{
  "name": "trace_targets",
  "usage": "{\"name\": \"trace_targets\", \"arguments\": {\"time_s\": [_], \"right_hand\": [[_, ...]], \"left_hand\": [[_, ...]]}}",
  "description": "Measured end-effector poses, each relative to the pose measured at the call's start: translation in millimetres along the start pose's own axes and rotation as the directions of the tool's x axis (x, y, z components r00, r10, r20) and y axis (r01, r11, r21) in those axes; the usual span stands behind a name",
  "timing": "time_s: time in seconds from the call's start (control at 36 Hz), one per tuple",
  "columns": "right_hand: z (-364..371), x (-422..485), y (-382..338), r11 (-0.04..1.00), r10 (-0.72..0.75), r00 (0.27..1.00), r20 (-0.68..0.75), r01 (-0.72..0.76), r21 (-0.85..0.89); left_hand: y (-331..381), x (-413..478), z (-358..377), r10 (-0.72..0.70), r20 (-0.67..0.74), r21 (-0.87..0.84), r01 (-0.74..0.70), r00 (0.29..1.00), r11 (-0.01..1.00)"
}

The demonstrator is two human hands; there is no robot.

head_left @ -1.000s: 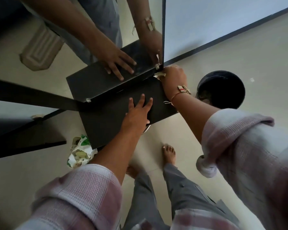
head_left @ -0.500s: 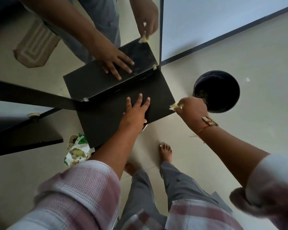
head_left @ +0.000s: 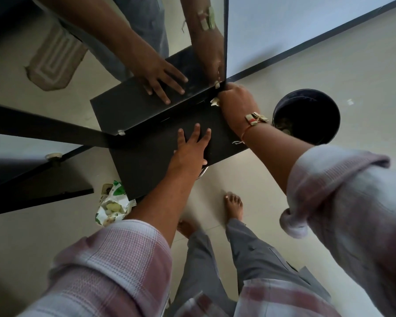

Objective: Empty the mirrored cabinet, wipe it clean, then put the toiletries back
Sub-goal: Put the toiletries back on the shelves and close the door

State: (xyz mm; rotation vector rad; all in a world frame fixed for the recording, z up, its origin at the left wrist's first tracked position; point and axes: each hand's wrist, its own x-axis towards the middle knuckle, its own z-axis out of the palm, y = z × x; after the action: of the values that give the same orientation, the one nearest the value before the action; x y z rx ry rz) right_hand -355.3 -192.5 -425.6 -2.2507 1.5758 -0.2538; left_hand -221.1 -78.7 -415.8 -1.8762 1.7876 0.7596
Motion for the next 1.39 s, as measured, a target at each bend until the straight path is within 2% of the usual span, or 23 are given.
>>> {"name": "trace_targets", "arguments": {"time_s": [0.08,0.19,0.33,0.39,0.47,0.56,0.64,0.69,0.83,0.89,0.94,1.06,1.14,1.28,1.33,1.39], "right_hand": [[3,-7,2,0.996,-0.081,0.997,-0.008,0.081,-0.041],[5,-42,7,0.978,-0.2,0.977,0.075,0.204,-0.041],[12,-109,14,0.962,-0.269,0.95,0.161,0.273,-0.003],[11,-126,22,0.974,-0.225,0.967,0.123,0.227,-0.005],[6,-131,35,0.998,-0.066,0.998,0.006,0.066,0.007],[5,-118,40,0.998,0.049,0.997,-0.063,-0.047,0.031],[9,-107,35,0.992,0.109,0.988,-0.108,-0.101,0.076],[15,-108,27,0.994,0.075,0.992,-0.097,-0.067,0.084],[34,-137,-14,0.975,-0.201,0.977,0.067,0.192,0.112],[37,-145,-26,0.963,-0.255,0.954,0.155,0.238,0.123],[36,-145,-25,0.96,-0.272,0.947,0.169,0.255,0.116],[30,-138,-12,0.971,-0.24,0.966,0.097,0.237,0.04],[21,-122,2,0.994,-0.104,0.994,-0.021,0.104,0.018],[21,-102,-2,0.999,0.049,0.994,-0.101,-0.046,0.023],[33,-103,-19,0.998,0.045,0.994,-0.095,-0.04,0.054],[49,-112,-44,0.994,-0.045,0.998,-0.054,0.05,0.093]], "left_hand": [[0,1,1,0.003,-0.004,-0.018,-0.003,1.0,1.0],[-1,2,0,0.006,-0.007,-0.051,-0.006,1.0,0.999],[0,1,0,-0.005,-0.01,-0.101,0.004,1.0,0.995],[1,1,-1,-0.009,-0.002,-0.106,0.009,1.0,0.994],[1,0,0,-0.006,-0.01,-0.114,0.005,1.0,0.993],[1,0,2,0.002,-0.019,-0.118,-0.004,1.0,0.993],[0,0,3,-0.001,-0.028,-0.103,-0.002,1.0,0.995],[-1,0,4,0.003,-0.034,-0.1,-0.006,0.999,0.995],[-6,1,3,0.022,-0.048,-0.128,-0.028,0.999,0.991],[-7,0,0,0.03,-0.057,-0.117,-0.037,0.998,0.992],[-9,-2,-2,0.049,-0.061,-0.107,-0.055,0.997,0.993],[-22,-9,-5,0.11,-0.047,-0.144,-0.115,0.993,0.983],[-37,-18,-8,0.138,-0.029,-0.215,-0.141,0.99,0.966],[-74,-36,8,0.056,-0.109,-0.198,-0.077,0.992,0.977],[-90,-44,17,0.023,-0.106,-0.166,-0.041,0.994,0.985],[-103,-51,23,0.016,-0.104,-0.149,-0.032,0.994,0.988]]}}
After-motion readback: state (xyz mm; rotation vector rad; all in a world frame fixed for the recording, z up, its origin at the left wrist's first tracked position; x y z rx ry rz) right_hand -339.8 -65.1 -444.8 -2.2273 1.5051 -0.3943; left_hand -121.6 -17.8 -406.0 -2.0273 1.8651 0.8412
